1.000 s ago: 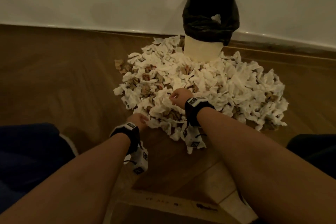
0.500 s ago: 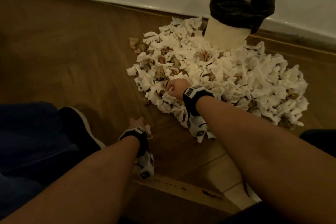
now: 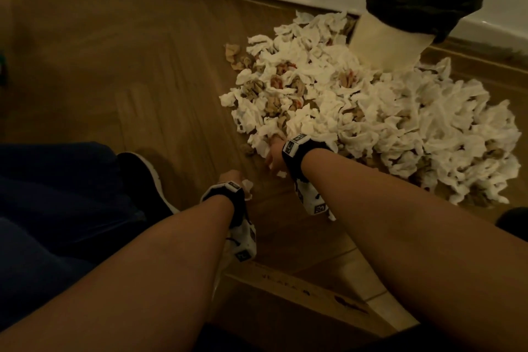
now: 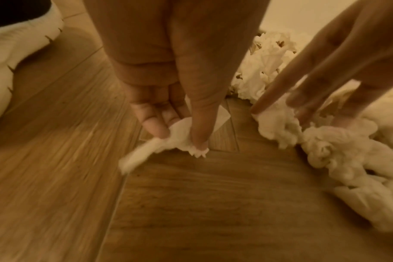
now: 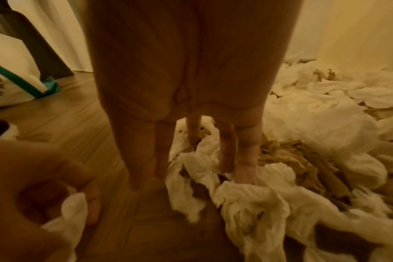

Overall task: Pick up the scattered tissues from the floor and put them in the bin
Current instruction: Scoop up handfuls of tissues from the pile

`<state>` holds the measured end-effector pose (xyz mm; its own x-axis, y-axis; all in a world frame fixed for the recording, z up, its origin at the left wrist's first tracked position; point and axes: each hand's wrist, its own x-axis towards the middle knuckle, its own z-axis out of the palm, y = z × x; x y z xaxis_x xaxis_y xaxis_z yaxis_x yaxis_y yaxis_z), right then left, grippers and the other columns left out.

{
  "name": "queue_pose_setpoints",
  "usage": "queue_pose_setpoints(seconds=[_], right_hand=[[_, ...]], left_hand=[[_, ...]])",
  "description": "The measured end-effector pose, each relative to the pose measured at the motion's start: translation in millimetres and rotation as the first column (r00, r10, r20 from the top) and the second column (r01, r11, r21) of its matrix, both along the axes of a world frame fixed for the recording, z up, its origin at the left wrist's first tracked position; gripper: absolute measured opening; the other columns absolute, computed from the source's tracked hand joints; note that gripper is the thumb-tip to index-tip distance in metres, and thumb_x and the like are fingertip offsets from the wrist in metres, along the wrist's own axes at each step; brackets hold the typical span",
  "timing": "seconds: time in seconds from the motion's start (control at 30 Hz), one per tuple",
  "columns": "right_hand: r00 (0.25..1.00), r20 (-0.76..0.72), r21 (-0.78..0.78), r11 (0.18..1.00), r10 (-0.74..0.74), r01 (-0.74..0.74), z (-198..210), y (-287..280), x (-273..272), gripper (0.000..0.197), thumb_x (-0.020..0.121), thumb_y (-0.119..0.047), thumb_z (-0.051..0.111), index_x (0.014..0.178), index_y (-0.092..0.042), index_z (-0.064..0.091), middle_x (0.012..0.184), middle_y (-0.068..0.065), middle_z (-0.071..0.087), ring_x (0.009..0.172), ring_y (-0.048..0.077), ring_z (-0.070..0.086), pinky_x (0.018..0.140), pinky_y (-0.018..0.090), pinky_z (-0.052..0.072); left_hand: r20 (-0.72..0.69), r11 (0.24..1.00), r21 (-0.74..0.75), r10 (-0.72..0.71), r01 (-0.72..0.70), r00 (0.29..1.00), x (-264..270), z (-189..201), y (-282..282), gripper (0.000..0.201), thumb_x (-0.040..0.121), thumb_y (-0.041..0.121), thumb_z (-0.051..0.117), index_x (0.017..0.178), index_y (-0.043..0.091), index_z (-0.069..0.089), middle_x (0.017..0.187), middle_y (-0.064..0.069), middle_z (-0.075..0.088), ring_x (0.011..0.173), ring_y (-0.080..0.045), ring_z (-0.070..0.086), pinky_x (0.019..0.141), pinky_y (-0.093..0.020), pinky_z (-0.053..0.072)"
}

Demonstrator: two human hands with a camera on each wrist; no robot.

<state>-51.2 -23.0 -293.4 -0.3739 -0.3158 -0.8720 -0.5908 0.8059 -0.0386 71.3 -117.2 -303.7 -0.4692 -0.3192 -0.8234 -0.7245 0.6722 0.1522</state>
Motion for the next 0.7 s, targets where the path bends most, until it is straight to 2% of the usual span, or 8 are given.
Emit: queue_pose_setpoints(seconds=[0.13, 0.2, 0.27, 0.33, 0.4, 0.47, 0.53, 0.7], right_hand=[[0.997, -0.031, -0.166, 0.984, -0.071, 0.065, 2.6, 1.4, -1.8, 0.053, 0.089, -0.023, 0.061, 0.137, -0.009, 0.045, 0.141, 0.016, 0.044, 0.125, 0.034, 0.046, 0.103, 0.045, 0.042], [0.988, -0.072, -0.23, 0.966, -0.139, 0.119, 9.1, 4.6, -8.3, 0.048, 0.091, -0.023, 0.058, 0.135, -0.009, 0.048, 0.137, 0.015, 0.049, 0.113, 0.029, 0.053, 0.1, 0.041, 0.045], [0.975, -0.117, -0.337, 0.931, -0.191, 0.143, 21.6, 7.7, -15.5, 0.035, 0.092, -0.022, 0.058, 0.121, -0.004, 0.061, 0.125, 0.016, 0.059, 0.103, 0.028, 0.058, 0.093, 0.035, 0.047], [0.959, -0.14, -0.42, 0.892, -0.246, 0.167, 33.3, 15.3, -21.2, 0.028, 0.088, -0.021, 0.064, 0.111, -0.005, 0.068, 0.118, 0.012, 0.064, 0.106, 0.026, 0.06, 0.089, 0.029, 0.047], [0.929, -0.113, -0.486, 0.835, -0.353, 0.258, 37.7, 24.6, -26.5, 0.027, 0.085, -0.017, 0.067, 0.111, -0.009, 0.068, 0.119, 0.009, 0.064, 0.109, 0.024, 0.059, 0.086, 0.026, 0.046], [0.895, -0.055, -0.504, 0.786, -0.443, 0.359, 42.5, 37.0, -31.6, 0.027, 0.084, -0.016, 0.068, 0.11, -0.011, 0.069, 0.119, 0.007, 0.064, 0.109, 0.023, 0.059, 0.083, 0.025, 0.046], [0.846, -0.005, -0.53, 0.719, -0.533, 0.45, 48.0, 49.9, -37.5, 0.026, 0.085, -0.014, 0.067, 0.11, -0.011, 0.07, 0.123, 0.008, 0.063, 0.112, 0.022, 0.059, 0.085, 0.024, 0.046], [0.702, 0.117, -0.609, 0.507, -0.703, 0.61, 66.8, 87.5, -52.0, 0.03, 0.085, -0.004, 0.064, 0.115, -0.01, 0.067, 0.139, 0.012, 0.049, 0.127, 0.026, 0.047, 0.101, 0.033, 0.041]], left_hand=[[-0.076, 0.998, 0.008, 0.07, -0.069, 0.995, -7.2, 0.7, -3.8, 0.028, 0.089, 0.026, 0.061, 0.106, 0.003, 0.062, 0.092, -0.01, 0.056, 0.082, -0.026, 0.053, 0.069, -0.03, 0.041], [-0.114, 0.996, 0.025, 0.086, -0.084, 0.99, -11.4, 1.1, -6.3, 0.029, 0.089, 0.027, 0.062, 0.107, 0.004, 0.065, 0.101, -0.012, 0.062, 0.088, -0.027, 0.057, 0.071, -0.029, 0.042], [-0.179, 0.988, 0.073, 0.145, -0.134, 0.973, -15.3, 1.9, -6.8, 0.025, 0.09, 0.023, 0.061, 0.107, 0.006, 0.066, 0.11, -0.011, 0.065, 0.094, -0.026, 0.059, 0.07, -0.027, 0.042], [-0.249, 0.97, 0.144, 0.225, -0.194, 0.942, -19.4, 4.5, -4.7, 0.02, 0.092, 0.014, 0.057, 0.107, 0.005, 0.067, 0.111, -0.011, 0.065, 0.088, -0.023, 0.06, 0.059, -0.018, 0.045], [-0.288, 0.935, 0.23, 0.331, -0.271, 0.899, -24.5, 9.3, -1.0, 0.02, 0.095, 0.005, 0.05, 0.108, 0.0, 0.065, 0.11, -0.014, 0.065, 0.069, -0.018, 0.058, 0.043, -0.012, 0.045], [-0.313, 0.901, 0.297, 0.405, -0.316, 0.859, -31.2, 16.6, 3.6, 0.024, 0.097, 0.003, 0.044, 0.107, 0.001, 0.065, 0.109, -0.018, 0.065, 0.06, -0.015, 0.057, 0.053, -0.021, 0.052], [-0.343, 0.898, 0.318, 0.407, -0.303, 0.847, -40.2, 24.3, 7.2, 0.03, 0.099, 0.005, 0.038, 0.105, 0.006, 0.067, 0.112, -0.017, 0.065, 0.062, -0.013, 0.058, 0.057, -0.025, 0.049], [-0.382, 0.866, 0.421, 0.44, -0.271, 0.813, -67.6, 53.3, 18.2, 0.039, 0.097, -0.003, 0.032, 0.12, 0.009, 0.061, 0.127, -0.012, 0.059, 0.109, -0.024, 0.059, 0.083, -0.033, 0.051]])
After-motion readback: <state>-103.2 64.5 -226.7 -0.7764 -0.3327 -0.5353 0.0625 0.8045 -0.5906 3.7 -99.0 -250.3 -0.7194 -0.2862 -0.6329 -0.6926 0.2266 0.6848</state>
